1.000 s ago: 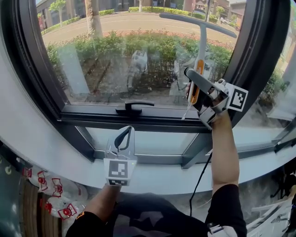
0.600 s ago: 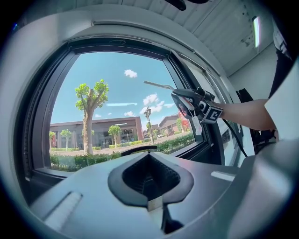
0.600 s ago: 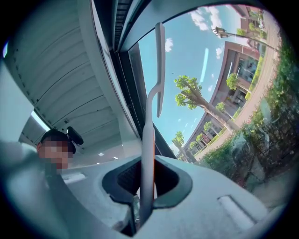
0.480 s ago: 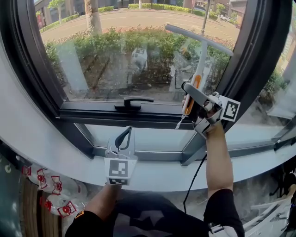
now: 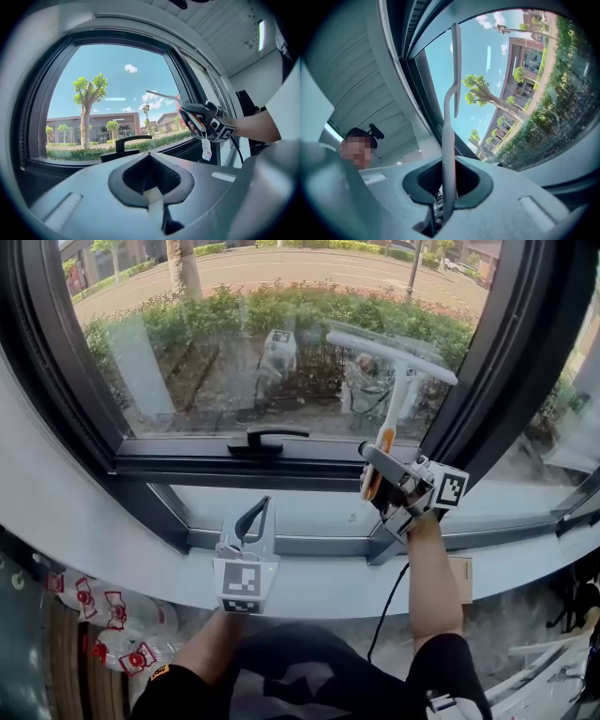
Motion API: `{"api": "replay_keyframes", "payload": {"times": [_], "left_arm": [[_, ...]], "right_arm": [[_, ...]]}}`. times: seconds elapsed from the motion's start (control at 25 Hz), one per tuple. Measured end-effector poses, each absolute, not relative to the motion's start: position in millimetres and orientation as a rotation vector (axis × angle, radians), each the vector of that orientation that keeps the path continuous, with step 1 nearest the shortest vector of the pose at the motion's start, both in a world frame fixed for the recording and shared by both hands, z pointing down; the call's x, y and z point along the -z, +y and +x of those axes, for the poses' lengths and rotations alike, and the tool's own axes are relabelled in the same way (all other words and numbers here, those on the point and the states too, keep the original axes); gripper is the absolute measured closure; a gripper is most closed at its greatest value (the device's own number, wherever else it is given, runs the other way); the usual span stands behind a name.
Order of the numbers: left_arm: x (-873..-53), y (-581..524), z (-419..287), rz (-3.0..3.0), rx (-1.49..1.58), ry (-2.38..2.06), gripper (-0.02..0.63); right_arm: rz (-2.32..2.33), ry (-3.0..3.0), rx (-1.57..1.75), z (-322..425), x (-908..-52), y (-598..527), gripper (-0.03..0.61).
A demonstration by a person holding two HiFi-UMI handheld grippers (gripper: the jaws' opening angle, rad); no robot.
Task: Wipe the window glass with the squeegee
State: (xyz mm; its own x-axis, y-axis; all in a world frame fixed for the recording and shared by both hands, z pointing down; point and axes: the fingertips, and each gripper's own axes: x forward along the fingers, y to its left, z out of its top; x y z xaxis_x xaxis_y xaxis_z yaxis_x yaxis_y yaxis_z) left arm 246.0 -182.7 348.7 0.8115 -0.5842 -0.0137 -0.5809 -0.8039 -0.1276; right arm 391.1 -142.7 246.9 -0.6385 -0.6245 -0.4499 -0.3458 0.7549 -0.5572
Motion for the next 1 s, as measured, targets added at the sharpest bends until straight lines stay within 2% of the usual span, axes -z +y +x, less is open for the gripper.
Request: {"api": "replay_keyframes", "payload": {"times": [0.4,1.0], "left_arm": [[-369,-179,253,-2.877,0.119,0.88,0.603],[-377,-180,250,-2.903,0.113,0.911,0.603]], "right_arm": [[-0.799,2.215,0.782,379,-362,-136,0.552],[-0.953,2.273,0.738,372,-366,-126,0.554]]}}
